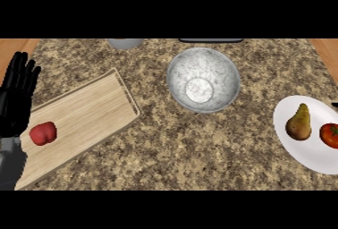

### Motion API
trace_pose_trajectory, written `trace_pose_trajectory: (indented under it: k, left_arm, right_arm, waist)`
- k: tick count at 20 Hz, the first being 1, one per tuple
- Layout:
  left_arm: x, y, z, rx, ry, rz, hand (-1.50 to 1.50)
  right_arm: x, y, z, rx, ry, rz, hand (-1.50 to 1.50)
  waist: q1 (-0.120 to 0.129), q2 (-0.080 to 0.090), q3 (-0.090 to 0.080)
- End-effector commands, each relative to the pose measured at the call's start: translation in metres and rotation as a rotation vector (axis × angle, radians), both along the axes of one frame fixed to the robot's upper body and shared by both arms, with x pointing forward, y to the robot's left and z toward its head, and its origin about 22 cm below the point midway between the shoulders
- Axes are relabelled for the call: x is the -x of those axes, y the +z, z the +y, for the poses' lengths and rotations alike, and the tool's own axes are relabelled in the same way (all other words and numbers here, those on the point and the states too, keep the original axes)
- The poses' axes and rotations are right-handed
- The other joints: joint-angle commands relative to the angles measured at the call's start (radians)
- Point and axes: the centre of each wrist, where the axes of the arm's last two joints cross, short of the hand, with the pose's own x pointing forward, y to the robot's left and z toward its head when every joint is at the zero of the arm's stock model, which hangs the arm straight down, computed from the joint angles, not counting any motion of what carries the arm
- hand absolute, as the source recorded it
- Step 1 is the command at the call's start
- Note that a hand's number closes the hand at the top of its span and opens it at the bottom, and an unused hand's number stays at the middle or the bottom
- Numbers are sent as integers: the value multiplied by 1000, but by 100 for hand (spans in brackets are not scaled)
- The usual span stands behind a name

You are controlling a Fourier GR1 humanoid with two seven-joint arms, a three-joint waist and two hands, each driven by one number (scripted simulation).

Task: Pick the tomato from the plate and place it in the bowl

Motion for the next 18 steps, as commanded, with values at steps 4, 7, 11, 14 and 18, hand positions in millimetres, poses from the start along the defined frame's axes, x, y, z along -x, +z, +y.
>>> trace_pose_trajectory:
  k: [4, 7, 11, 14, 18]
  left_arm:
    - [-5, -9, 2, 10, -14, -3, 0]
    - [-1, 9, 12, 0, -4, -7, 0]
    - [6, -10, -8, 10, -5, -6, 0]
    - [6, 3, 5, 10, 12, -7, 0]
    - [2, 5, 7, -6, 4, -20, 0]
  right_arm:
    - [-10, -30, -4, -41, 20, -27, -150]
    - [-2, -32, -14, -57, 56, -16, -150]
    - [2, -57, -26, -50, 70, 3, -150]
    - [-8, -52, -4, -28, 33, 12, -150]
    - [-11, -51, -29, -22, 47, 28, -150]
  waist:
    - [1, 2, 0]
    - [0, 0, 0]
    - [3, 1, 0]
    - [-1, -1, 0]
    - [0, 0, 0]
